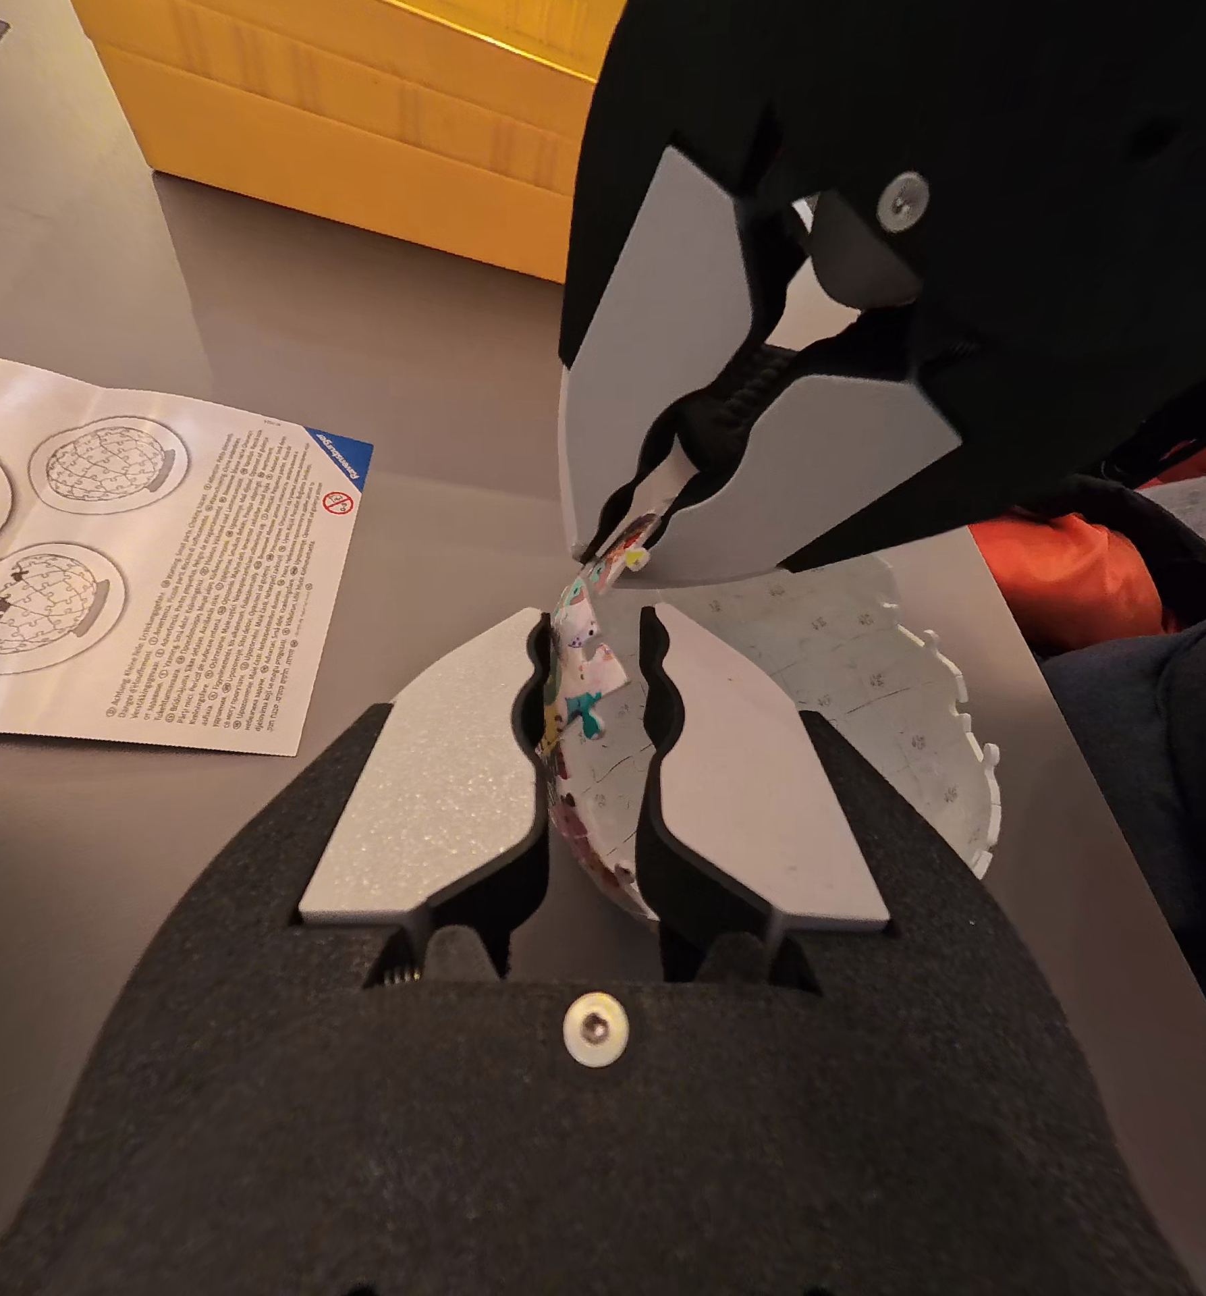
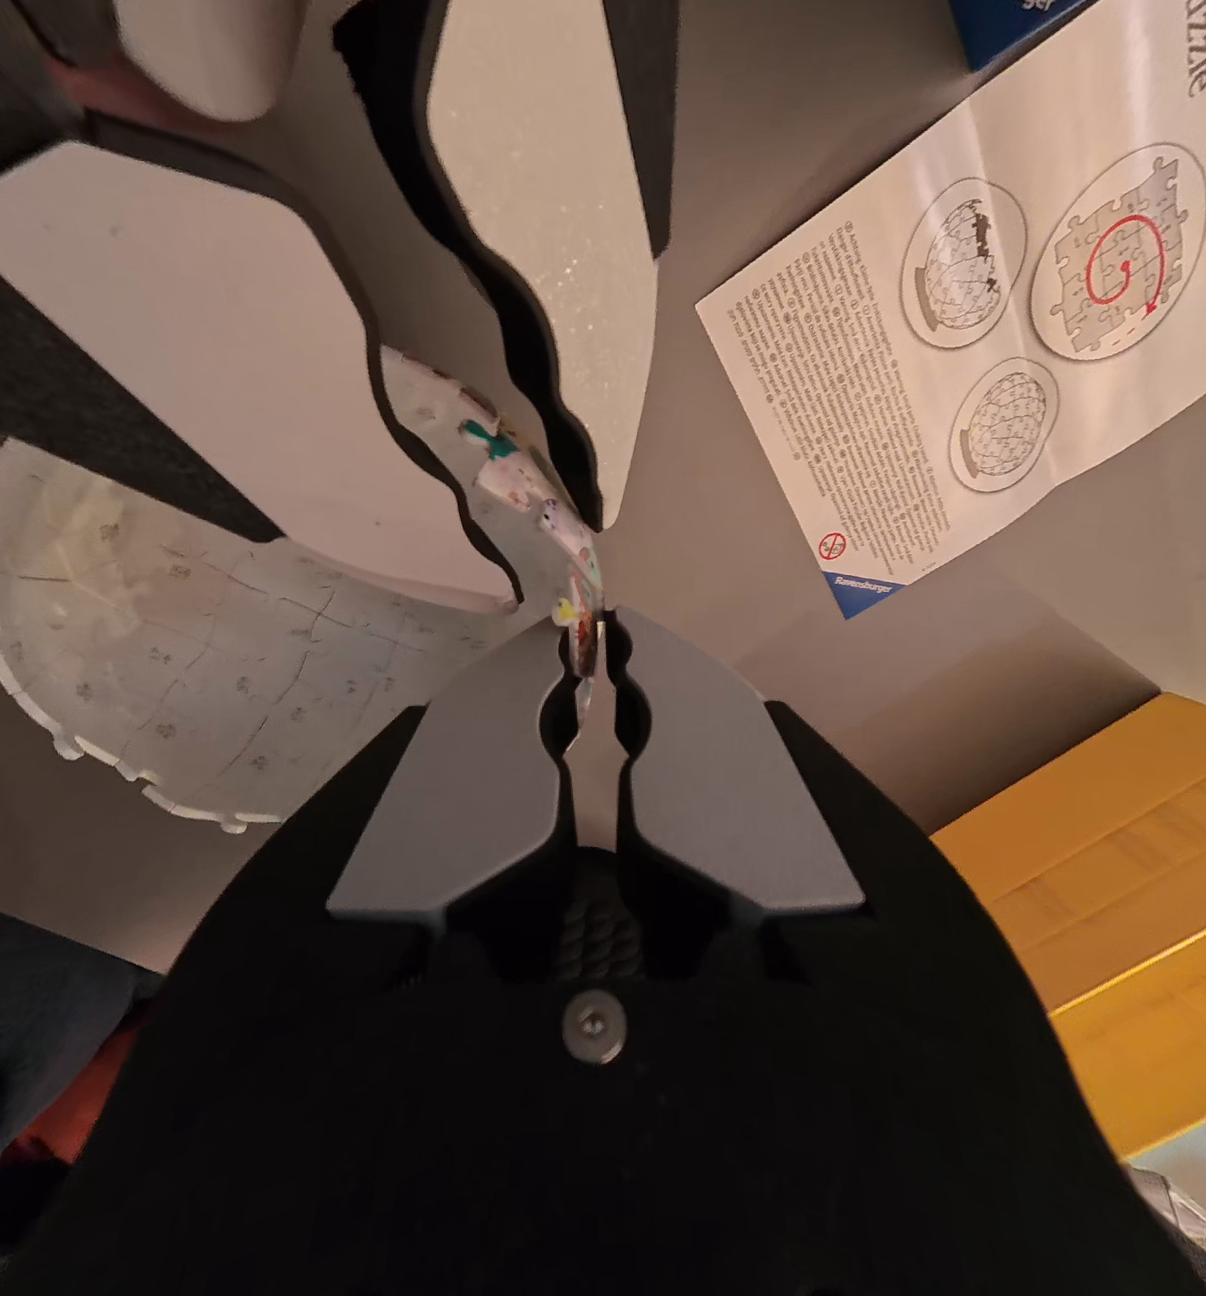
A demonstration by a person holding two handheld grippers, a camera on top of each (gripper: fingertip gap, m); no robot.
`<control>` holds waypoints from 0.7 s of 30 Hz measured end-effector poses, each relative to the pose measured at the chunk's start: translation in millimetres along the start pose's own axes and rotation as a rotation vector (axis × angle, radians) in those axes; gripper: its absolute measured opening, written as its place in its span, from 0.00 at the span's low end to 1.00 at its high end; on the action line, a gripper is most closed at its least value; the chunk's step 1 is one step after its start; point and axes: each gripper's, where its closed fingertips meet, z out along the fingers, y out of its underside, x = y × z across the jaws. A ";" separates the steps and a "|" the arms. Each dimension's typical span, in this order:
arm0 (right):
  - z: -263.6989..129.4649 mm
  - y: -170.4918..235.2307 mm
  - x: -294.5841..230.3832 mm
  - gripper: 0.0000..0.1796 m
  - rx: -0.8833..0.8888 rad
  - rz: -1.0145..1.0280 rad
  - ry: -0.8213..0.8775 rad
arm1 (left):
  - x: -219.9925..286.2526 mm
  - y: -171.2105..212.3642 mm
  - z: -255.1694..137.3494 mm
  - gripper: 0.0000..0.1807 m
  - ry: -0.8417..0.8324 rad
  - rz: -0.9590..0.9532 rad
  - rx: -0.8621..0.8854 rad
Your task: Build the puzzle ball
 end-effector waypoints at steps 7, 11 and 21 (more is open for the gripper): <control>-0.9 1.1 -0.1 0.04 -0.030 -0.045 0.014 | 0.0 -0.1 -0.1 0.12 0.006 -0.005 0.004; -2.7 0.3 0.0 0.04 -0.027 -0.059 0.021 | 0.1 -0.3 -0.1 0.12 0.006 -0.005 0.004; -3.7 -3.2 -0.2 0.04 0.040 -0.004 -0.008 | 0.6 -1.6 -0.6 0.12 0.009 -0.009 0.011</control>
